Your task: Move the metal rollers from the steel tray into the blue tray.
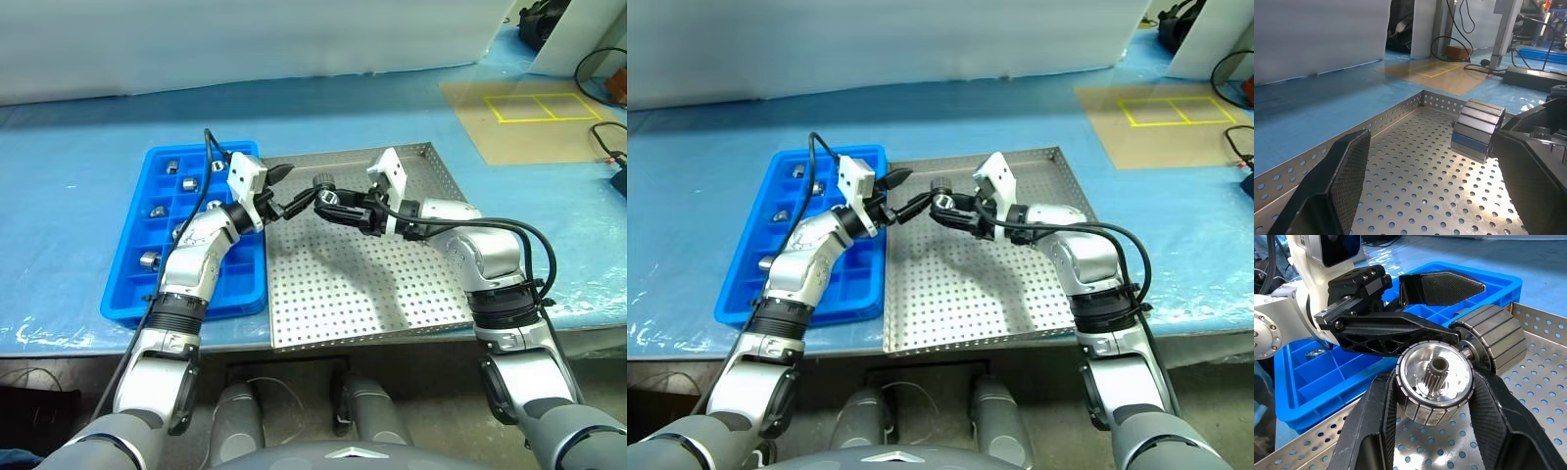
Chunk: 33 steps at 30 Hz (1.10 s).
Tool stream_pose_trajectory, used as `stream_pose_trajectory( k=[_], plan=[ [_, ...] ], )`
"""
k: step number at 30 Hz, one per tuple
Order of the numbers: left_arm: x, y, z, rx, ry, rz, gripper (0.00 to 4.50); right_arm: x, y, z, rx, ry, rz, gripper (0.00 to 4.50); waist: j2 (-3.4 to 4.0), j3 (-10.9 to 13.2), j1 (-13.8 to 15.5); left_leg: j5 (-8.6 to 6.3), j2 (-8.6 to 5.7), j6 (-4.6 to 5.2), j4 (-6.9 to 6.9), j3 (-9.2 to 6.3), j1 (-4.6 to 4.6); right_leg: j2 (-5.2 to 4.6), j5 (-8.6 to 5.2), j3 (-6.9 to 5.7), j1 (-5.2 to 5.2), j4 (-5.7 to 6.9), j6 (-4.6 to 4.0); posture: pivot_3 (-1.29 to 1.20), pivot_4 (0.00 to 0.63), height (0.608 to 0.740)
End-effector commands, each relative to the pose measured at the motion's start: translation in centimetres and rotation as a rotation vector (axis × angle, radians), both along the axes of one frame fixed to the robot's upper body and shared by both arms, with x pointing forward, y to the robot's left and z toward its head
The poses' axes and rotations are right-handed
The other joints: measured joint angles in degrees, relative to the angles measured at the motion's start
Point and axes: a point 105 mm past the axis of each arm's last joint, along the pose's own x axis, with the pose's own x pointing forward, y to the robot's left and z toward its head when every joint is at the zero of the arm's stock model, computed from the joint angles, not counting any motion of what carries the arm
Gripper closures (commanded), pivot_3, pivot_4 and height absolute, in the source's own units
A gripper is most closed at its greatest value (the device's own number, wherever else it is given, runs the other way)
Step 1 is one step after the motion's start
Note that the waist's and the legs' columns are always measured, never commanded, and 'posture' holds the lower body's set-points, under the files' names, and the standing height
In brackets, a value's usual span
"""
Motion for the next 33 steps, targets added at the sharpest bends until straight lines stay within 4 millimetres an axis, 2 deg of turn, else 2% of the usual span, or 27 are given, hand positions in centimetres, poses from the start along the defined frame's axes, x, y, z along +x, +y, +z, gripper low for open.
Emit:
stream_pose_trajectory(
  k=[1,4,8,19,22,26,33],
  plan=[
    [-0.5,-1.13,1.56,-0.018,-0.047,-0.05,0.37,-0.89,1.21,1.8,0.038,-0.071,0.061,2.82,0.0,0.0,0.0,0.0,0.0,0.0,0.0,0.0,0.0,0.0,0.0,0.0,0.0,0.0,0.0,-0.35,0.15,0.74],
    [-1.02,-1.37,1.72,-0.036,-0.034,-0.097,0.37,-0.83,1.22,1.81,0.036,-0.075,0.058,2.82,0.0,0.0,-0.02,0.0,0.0,0.0,0.0,0.0,0.0,0.0,0.0,0.0,0.0,0.0,0.0,-0.35,0.15,0.74],
    [-0.84,-1.25,1.63,-0.039,-0.014,-0.087,1.19,-0.73,1.25,1.84,0.034,-0.08,0.056,2.82,0.0,0.0,0.01,0.0,-0.01,0.0,0.0,0.0,0.0,-0.01,0.0,0.0,0.0,-0.01,0.0,-0.35,0.15,0.74],
    [-0.75,-0.97,1.47,-0.043,0.003,-0.089,1.19,-0.63,1.28,1.79,0.028,-0.089,0.053,2.82,0.0,0.0,-0.04,-0.01,-0.02,0.02,-0.01,0.0,-0.01,-0.02,0.0,0.0,0.0,-0.03,0.0,-0.35,0.15,0.74],
    [-1.4,-1.2,1.66,-0.066,0.016,-0.149,1.19,-0.6,1.29,1.81,0.029,-0.091,0.051,2.82,0.0,0.0,-0.07,-0.01,-0.02,0.02,-0.01,0.0,-0.01,-0.02,0.0,0.0,0.0,-0.03,0.0,-0.36,0.15,0.74],
    [-1.09,-1.1,1.75,-0.057,0.01,-0.118,2.06,-0.6,1.26,1.81,0.029,-0.092,0.051,2.82,0.0,0.0,-0.04,-0.01,-0.02,0.01,-0.02,0.0,-0.01,-0.02,0.0,0.0,-0.01,-0.04,0.01,-0.36,0.15,0.74],
    [-0.86,-1.07,1.72,-0.063,0.009,-0.097,2.06,-0.59,1.3,1.73,0.023,-0.095,0.052,2.82,-0.01,0.0,-0.08,-0.02,-0.03,0.02,-0.02,0.0,-0.02,-0.03,0.0,0.0,-0.01,-0.05,0.01,-0.36,0.15,0.74]
  ],
)
